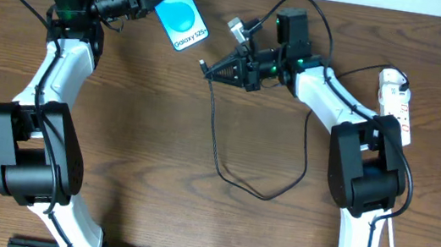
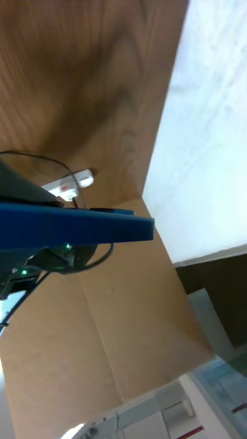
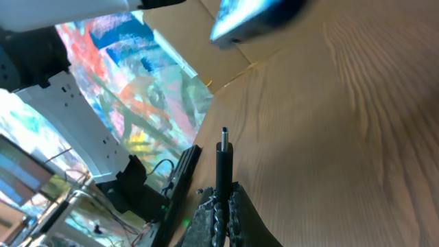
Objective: Plug charger to phone and switch on socket
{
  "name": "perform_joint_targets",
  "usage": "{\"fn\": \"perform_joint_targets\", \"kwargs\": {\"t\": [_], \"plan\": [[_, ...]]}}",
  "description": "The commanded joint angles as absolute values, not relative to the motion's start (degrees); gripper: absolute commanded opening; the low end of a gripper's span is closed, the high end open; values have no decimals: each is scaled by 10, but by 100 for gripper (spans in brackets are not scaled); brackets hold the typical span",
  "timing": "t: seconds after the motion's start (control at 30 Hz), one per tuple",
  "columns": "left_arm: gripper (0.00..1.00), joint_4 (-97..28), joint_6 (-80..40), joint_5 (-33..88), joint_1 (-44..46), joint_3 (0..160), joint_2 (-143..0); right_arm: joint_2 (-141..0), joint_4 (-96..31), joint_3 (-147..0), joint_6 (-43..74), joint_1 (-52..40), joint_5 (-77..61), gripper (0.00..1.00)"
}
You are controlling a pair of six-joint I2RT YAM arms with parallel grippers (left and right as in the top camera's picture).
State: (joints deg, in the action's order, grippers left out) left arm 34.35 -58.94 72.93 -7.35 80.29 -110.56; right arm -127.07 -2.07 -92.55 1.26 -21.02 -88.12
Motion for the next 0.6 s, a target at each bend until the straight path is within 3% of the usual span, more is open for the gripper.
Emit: {"fn": "perform_joint_targets", "kwargs": {"t": [0.0, 0.37, 0.57], "plan": [[8, 330, -597, 731, -73, 809, -1086, -1275, 14, -929, 53, -221, -895, 1], [7, 331, -597, 744, -73, 809, -1086, -1275, 149, -929, 208, -221, -890, 1], [7, 331, -597, 746, -73, 809, -1086, -1275, 170, -929, 238, -221, -886, 1]]}}
